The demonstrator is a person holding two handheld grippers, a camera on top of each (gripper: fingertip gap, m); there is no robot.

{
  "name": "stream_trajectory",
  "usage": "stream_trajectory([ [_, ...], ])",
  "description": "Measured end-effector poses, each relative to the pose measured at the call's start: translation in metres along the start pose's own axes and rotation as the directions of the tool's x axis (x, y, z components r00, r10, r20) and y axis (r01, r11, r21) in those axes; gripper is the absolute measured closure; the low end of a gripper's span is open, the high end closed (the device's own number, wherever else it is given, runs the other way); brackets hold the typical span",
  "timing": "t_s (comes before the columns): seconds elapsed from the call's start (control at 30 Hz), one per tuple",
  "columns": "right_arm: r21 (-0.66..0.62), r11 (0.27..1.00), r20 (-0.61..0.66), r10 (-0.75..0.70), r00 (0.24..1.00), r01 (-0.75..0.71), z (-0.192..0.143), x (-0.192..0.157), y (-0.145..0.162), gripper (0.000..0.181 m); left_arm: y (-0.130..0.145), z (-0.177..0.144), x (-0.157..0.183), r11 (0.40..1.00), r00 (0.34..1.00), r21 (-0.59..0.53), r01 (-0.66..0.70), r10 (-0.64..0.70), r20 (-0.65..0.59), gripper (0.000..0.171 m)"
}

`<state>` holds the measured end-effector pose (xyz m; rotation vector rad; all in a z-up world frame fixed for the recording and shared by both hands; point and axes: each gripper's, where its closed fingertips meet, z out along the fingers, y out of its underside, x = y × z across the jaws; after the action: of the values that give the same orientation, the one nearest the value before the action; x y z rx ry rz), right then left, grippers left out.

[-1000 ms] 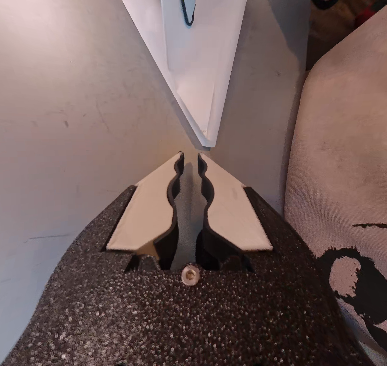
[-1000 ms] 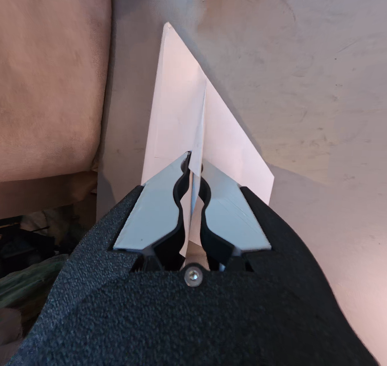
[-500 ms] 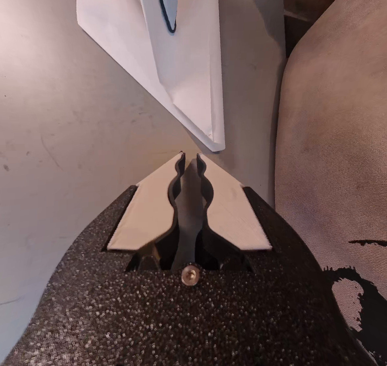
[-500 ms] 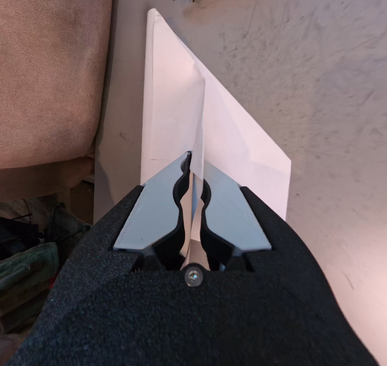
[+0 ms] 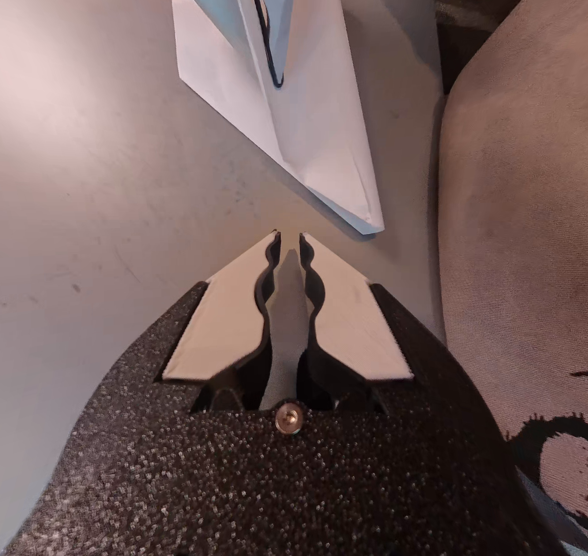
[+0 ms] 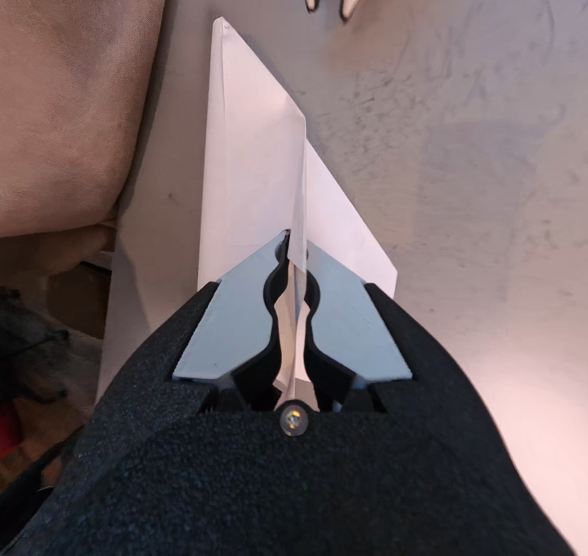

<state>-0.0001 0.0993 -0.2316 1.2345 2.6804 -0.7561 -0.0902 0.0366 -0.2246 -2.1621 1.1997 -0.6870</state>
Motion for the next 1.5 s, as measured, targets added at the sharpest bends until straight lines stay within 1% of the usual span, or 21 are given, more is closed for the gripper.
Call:
stream_trajectory([
  [0.1,-0.015,0.984,-0.147,-0.176,0.973,0.176,-0.012,0.008,-0.015,0.181,-0.02,0.009,-0.019,0.997,0.997,0.009,-0.078,0.078,0.003,0.161],
  [0.17,-0.045,0.964,-0.201,-0.264,0.943,0.261,-0.02,0.007,-0.023,0.181,-0.045,0.017,-0.021,0.994,0.995,0.06,-0.09,0.093,-0.042,0.16],
  [0.23,-0.075,0.952,-0.223,-0.307,0.925,0.298,-0.025,0.001,-0.026,0.181,-0.064,0.031,-0.024,0.989,0.991,0.1,-0.111,0.118,-0.069,0.162],
  [0.27,-0.087,0.949,-0.223,-0.315,0.923,0.303,-0.026,-0.004,-0.025,0.181,-0.067,0.04,-0.022,0.99,0.987,0.091,-0.108,0.118,-0.111,0.163],
  [0.33,-0.094,0.951,-0.225,-0.309,0.924,0.295,-0.027,-0.013,-0.021,0.181,-0.07,0.057,-0.006,0.992,0.969,0.074,-0.107,0.12,-0.214,0.165],
  [0.37,-0.088,0.955,-0.225,-0.295,0.929,0.283,-0.026,-0.019,-0.019,0.181,-0.065,0.065,0.0,0.99,0.962,0.046,-0.135,0.142,-0.232,0.169],
  [0.4,-0.079,0.96,-0.226,-0.279,0.933,0.268,-0.025,-0.023,-0.016,0.181,-0.057,0.073,0.001,0.985,0.961,0.004,-0.174,0.171,-0.22,0.171],
  [0.43,-0.073,0.965,-0.224,-0.263,0.939,0.253,-0.023,-0.028,-0.013,0.181,-0.052,0.077,0.0,0.979,0.959,-0.014,-0.205,0.198,-0.201,0.171],
  [0.5,-0.058,0.976,-0.204,-0.22,0.954,0.212,-0.017,-0.038,-0.006,0.181,-0.049,0.074,0.0,0.978,0.96,-0.014,-0.208,0.201,-0.195,0.171],
  [0.57,-0.038,0.986,-0.175,-0.169,0.97,0.165,-0.009,-0.043,-0.001,0.181,-0.044,0.067,-0.008,0.977,0.966,-0.037,-0.21,0.201,-0.165,0.171],
  [0.67,-0.026,0.992,-0.137,-0.125,0.983,0.122,0.005,-0.037,0.0,0.181,-0.039,0.061,-0.016,0.981,0.972,-0.042,-0.191,0.183,-0.145,0.171],
  [0.77,-0.034,0.99,-0.112,-0.138,0.984,0.135,0.015,-0.024,-0.007,0.181,-0.039,0.06,-0.017,0.987,0.975,-0.012,-0.16,0.156,-0.159,0.171],
  [0.9,-0.046,0.993,-0.079,-0.111,0.991,0.108,0.019,-0.014,-0.011,0.181,-0.037,0.057,-0.02,0.988,0.978,0.004,-0.154,0.153,-0.144,0.171],
  [1.0,-0.034,0.996,-0.088,-0.082,0.993,0.08,0.021,-0.007,-0.012,0.181,-0.036,0.055,-0.022,0.989,0.979,0.009,-0.145,0.145,-0.143,0.171],
  [1.1,-0.009,0.998,-0.1,-0.061,0.993,0.06,0.02,-0.003,-0.014,0.181,-0.03,0.043,-0.028,0.989,0.981,-0.024,-0.149,0.144,-0.131,0.171],
  [1.17,-0.008,0.998,-0.109,-0.063,0.992,0.062,0.02,-0.003,-0.014,0.181,-0.022,0.026,-0.03,0.984,0.979,-0.052,-0.169,0.161,-0.124,0.171],
  [1.23,-0.012,0.998,-0.114,-0.066,0.991,0.065,0.02,-0.002,-0.015,0.181,-0.013,0.01,-0.031,0.988,0.984,-0.06,-0.141,0.133,-0.115,0.171],
  [1.27,-0.013,0.998,-0.116,-0.068,0.991,0.067,0.02,-0.002,-0.015,0.181,-0.008,0.002,-0.027,0.991,0.985,-0.051,-0.12,0.112,-0.13,0.171],
  [1.33,-0.016,0.997,-0.122,-0.071,0.99,0.069,0.02,-0.001,-0.015,0.181,-0.001,-0.011,-0.006,0.995,0.976,-0.023,-0.096,0.09,-0.2,0.171],
  [1.37,-0.019,0.997,-0.122,-0.071,0.99,0.07,0.02,-0.001,-0.015,0.181,0.005,-0.015,0.003,0.995,0.973,-0.027,-0.099,0.091,-0.21,0.171],
  [1.5,-0.032,0.997,-0.13,-0.075,0.989,0.072,0.02,0.001,-0.016,0.181,0.032,-0.013,0.022,0.986,0.98,-0.097,-0.134,0.117,-0.158,0.171],
])
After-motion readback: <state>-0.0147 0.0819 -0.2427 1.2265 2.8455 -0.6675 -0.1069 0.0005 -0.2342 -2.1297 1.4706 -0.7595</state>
